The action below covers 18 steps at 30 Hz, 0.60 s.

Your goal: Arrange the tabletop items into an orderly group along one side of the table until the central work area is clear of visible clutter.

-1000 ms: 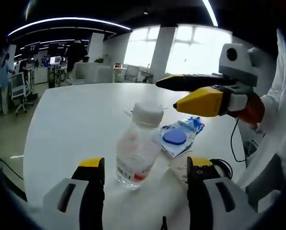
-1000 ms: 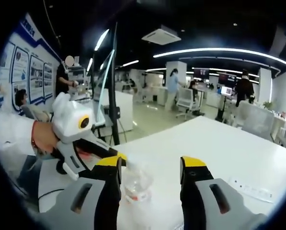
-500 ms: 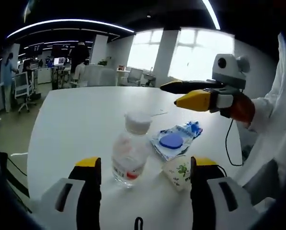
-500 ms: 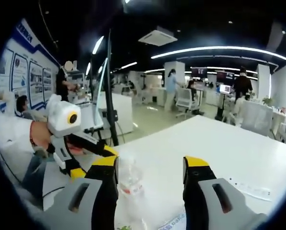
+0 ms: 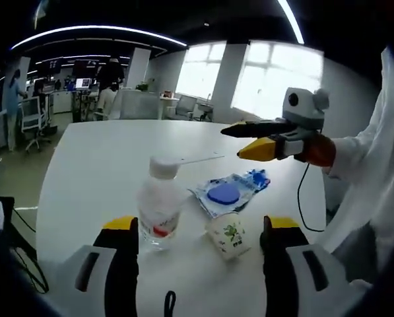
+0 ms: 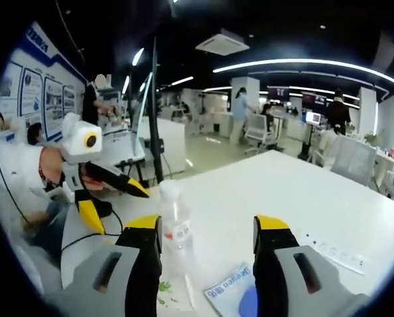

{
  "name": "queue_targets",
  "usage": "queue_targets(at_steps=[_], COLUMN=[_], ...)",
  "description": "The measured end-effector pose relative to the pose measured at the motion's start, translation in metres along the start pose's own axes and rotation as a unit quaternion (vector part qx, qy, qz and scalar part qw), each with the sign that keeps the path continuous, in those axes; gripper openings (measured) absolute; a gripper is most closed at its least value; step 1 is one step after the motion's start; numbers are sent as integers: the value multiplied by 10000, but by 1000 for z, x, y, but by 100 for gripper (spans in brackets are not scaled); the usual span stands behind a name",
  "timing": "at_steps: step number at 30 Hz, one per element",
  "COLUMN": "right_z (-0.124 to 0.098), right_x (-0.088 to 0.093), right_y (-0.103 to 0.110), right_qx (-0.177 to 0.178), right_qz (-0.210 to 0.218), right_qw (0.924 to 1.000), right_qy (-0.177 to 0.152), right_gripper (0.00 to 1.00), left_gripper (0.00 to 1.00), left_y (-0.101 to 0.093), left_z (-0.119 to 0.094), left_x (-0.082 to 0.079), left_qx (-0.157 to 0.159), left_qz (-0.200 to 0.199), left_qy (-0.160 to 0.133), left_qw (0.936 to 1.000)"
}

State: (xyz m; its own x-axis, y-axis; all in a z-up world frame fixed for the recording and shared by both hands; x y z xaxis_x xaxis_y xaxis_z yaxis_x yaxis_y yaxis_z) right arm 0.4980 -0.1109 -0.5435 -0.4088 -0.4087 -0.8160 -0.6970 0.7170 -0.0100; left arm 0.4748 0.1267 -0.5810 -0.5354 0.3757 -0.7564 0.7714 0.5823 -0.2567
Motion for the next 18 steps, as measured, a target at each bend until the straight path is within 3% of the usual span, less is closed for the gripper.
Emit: queue_targets(at_steps=[11, 18], right_z=[-11, -10], right_x=[22, 32], right_y=[-5, 0], right_qx=[-398, -990], right_qz=[-56, -317], right_qw=[9982, 9910], right_qy=[435, 849], right_gripper=[60, 59], left_gripper=[80, 81], left_y=[-23, -32], left_z=[-11, -20], left_x=[10, 18], left_qx=[-22, -76], left_qz=[-49, -88], left_qy=[-23, -3], left_qw=[10000, 9999])
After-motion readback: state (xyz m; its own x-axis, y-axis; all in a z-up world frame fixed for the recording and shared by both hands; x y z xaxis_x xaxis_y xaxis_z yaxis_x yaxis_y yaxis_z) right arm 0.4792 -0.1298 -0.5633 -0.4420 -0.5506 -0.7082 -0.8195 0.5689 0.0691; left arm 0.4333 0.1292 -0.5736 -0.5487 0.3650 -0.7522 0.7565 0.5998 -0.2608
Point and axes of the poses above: the point that each gripper's makers call its tool centre point, and the gripper's own axes: z roughly forward along the fingers, y roughly to its left, x roughly out of its underside, the point moved 9 cm from there along -z, roughly backward along the fingers, and after that the axes turned 15 degrees about y, right-handed, at the moved point
